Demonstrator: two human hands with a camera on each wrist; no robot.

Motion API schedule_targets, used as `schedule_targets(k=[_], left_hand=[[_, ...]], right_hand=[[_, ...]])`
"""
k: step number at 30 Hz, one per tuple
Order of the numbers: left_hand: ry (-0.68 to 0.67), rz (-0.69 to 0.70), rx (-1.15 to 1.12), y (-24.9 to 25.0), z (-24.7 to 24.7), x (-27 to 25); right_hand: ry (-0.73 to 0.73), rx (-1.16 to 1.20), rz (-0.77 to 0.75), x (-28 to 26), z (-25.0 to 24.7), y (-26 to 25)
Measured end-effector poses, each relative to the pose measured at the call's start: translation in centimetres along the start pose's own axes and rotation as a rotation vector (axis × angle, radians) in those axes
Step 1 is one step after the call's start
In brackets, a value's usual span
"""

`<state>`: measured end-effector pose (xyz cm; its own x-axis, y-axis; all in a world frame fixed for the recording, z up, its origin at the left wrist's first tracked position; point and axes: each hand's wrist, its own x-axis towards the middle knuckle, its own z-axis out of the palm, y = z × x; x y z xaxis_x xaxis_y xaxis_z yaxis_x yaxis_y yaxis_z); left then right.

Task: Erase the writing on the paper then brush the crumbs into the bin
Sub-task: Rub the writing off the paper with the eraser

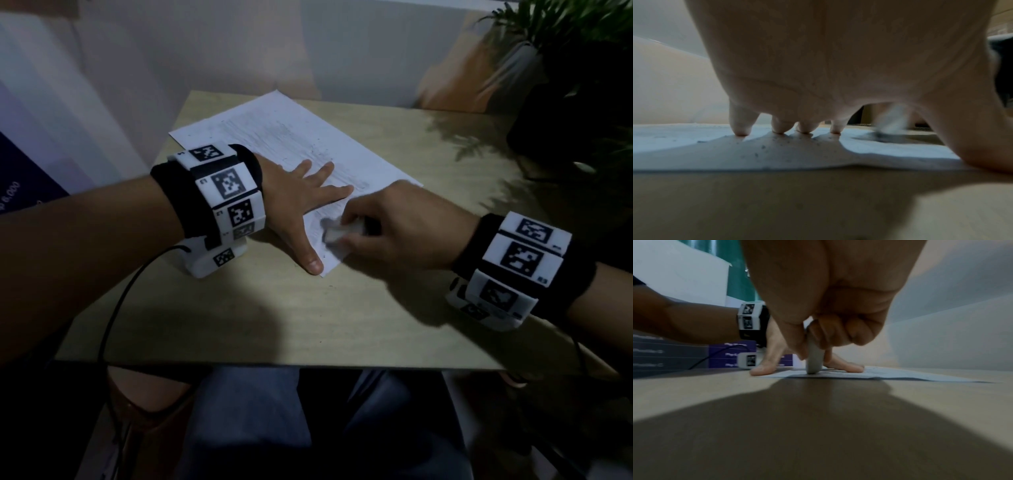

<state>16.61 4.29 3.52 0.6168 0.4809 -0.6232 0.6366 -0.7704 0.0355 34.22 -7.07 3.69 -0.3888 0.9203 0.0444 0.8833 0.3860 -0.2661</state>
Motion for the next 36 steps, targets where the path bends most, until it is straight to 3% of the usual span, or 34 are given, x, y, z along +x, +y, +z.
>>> schedule_targets(k=[3, 6, 8, 11, 13, 16, 18, 21, 23, 28, 32, 34, 36], left_hand=[[0.001, -0.009, 0.001, -0.1, 0.1, 0.0], [0.0, 0.0, -0.008, -0.1, 0.0, 0.1], [-0.002, 0.003, -0.009, -0.1, 0.0, 0.1], [-0.002, -0.006, -0.005, -0.1, 0.1, 0.1], [0.003, -0.009, 0.006, -0.1, 0.1, 0.1], [0.011, 0.002, 0.003, -0.1, 0.1, 0.2], [0.014, 0.008, -0.002, -0.2, 0.1, 0.3], [0.005, -0.004, 0.002, -0.2, 0.1, 0.2], [0.004, -0.007, 0.007, -0.1, 0.1, 0.1], [0.009, 0.006, 0.006, -0.1, 0.1, 0.2], [0.011, -0.004, -0.007, 0.0, 0.2, 0.1], [0.012, -0.002, -0.009, 0.1, 0.1, 0.1], [0.009, 0.001, -0.005, 0.0, 0.0, 0.0]], right_hand=[[-0.112, 0.098, -0.015, -0.3, -0.1, -0.3], [-0.011, -0.055, 0.092, 0.2, -0.3, 0.3], [0.047, -0.103, 0.077, 0.1, -0.1, 0.1], [-0.057, -0.008, -0.036, -0.6, -0.1, -0.6], [-0.105, 0.019, -0.013, -0.5, -0.2, -0.5], [0.03, -0.099, 0.11, -0.1, -0.3, 0.2], [0.095, -0.132, 0.098, -0.1, -0.2, 0.2], [-0.052, -0.04, -0.026, -0.8, -0.2, -0.4], [-0.122, 0.014, -0.006, -0.8, -0.4, -0.1], [0.093, -0.162, 0.128, -0.1, 0.0, 0.6], [-0.072, -0.071, -0.026, -0.7, 0.2, -1.2], [-0.1, -0.06, 0.018, -0.3, 0.0, -0.7], [-0.015, -0.134, 0.12, 0.3, -0.1, 0.2]])
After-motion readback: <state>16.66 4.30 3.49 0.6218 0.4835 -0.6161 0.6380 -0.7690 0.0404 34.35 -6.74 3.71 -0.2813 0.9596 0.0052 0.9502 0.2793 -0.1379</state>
